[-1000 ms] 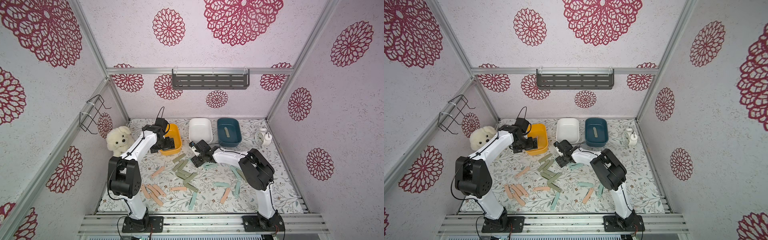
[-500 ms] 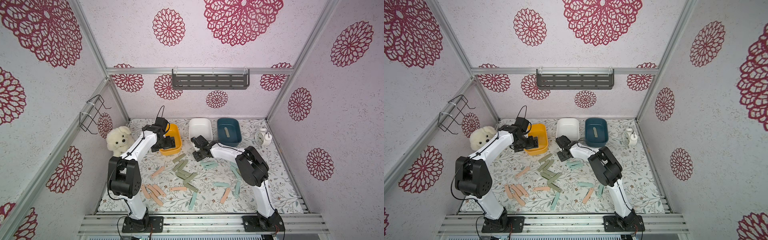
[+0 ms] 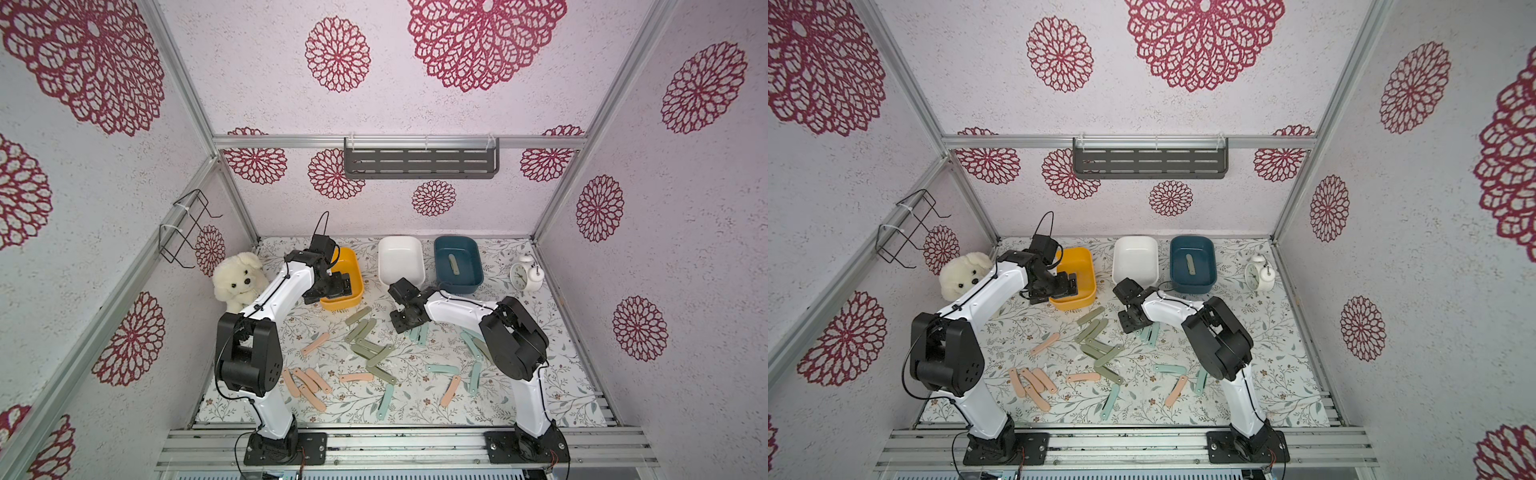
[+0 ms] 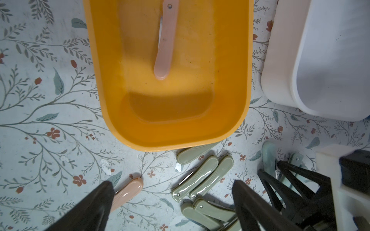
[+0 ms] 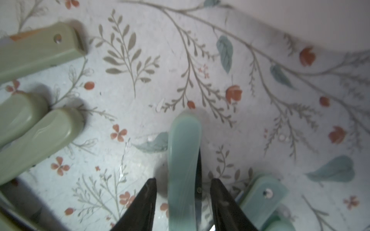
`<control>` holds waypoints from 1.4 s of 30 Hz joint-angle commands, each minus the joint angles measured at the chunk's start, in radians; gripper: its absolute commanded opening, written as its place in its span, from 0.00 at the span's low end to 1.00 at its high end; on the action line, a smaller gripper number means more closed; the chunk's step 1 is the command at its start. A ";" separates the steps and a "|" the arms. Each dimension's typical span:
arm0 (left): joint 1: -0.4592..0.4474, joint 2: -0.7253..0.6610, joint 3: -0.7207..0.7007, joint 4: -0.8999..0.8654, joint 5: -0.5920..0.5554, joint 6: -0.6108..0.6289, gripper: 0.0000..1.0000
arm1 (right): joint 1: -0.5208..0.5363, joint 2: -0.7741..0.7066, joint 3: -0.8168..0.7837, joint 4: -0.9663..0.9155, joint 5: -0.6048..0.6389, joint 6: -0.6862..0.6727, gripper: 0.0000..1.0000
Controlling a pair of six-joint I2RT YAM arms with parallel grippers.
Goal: Place the fruit knives into the storage box by color
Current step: Pick up the fruit knife from the center of the board.
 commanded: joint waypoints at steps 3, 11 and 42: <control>-0.003 -0.021 -0.010 0.020 0.008 0.005 0.97 | 0.019 -0.074 -0.087 -0.061 -0.046 0.060 0.48; -0.004 -0.018 -0.015 0.024 0.001 0.002 0.97 | 0.046 -0.083 -0.116 -0.016 -0.085 0.095 0.40; -0.013 0.060 0.029 0.053 0.086 -0.071 0.97 | -0.006 0.109 0.249 -0.138 0.040 -0.024 0.46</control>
